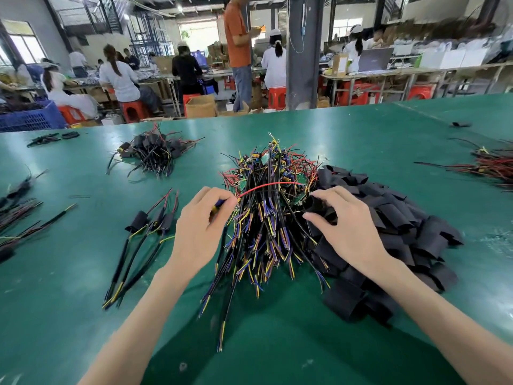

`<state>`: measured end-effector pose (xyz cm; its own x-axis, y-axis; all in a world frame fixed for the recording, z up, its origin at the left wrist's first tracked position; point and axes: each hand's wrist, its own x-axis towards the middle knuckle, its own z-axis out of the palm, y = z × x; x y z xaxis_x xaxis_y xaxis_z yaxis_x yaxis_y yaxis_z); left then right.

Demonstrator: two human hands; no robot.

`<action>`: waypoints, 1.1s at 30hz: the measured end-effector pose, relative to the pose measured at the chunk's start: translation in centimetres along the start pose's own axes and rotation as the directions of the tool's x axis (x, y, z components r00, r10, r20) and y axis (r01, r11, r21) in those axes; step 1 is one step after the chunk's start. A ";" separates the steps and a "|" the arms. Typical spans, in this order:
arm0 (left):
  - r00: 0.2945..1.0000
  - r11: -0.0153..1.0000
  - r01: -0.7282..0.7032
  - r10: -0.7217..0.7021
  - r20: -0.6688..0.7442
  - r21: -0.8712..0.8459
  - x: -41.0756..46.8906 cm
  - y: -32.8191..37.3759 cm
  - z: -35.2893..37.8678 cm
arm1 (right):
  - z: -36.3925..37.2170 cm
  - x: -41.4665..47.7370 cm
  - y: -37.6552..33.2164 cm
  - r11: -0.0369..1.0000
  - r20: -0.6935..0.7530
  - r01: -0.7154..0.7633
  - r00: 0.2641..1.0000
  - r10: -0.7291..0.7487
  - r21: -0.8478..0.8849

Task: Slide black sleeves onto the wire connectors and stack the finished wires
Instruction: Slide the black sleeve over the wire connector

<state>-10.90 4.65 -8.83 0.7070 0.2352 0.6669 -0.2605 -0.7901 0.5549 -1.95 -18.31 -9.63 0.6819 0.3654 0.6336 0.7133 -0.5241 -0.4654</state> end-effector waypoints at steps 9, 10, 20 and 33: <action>0.996 0.999 -0.043 0.040 0.076 0.034 -0.6 0.4 0.5 | -0.5 0.2 -0.1 0.995 -0.037 -0.052 0.998 0.055 0.081; 0.996 0.998 -0.046 0.042 0.082 0.038 -0.6 0.4 0.5 | -0.5 0.3 0.0 0.995 -0.041 -0.059 0.997 0.063 0.084; 0.972 0.971 -0.161 0.125 0.198 0.178 -1.0 1.0 0.7 | -0.5 0.2 0.2 0.924 -0.024 0.276 0.956 -0.292 -0.264; 0.960 0.984 -0.172 0.180 0.217 -0.053 -1.9 2.7 2.7 | -0.3 -0.7 -2.2 0.835 0.062 0.428 0.898 -0.435 -0.346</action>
<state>-11.16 0.47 -9.95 0.7742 -0.0389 0.6317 -0.4126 -0.7879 0.4572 -4.08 -17.67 -8.87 0.3122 0.6041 0.7332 0.8314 -0.5472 0.0968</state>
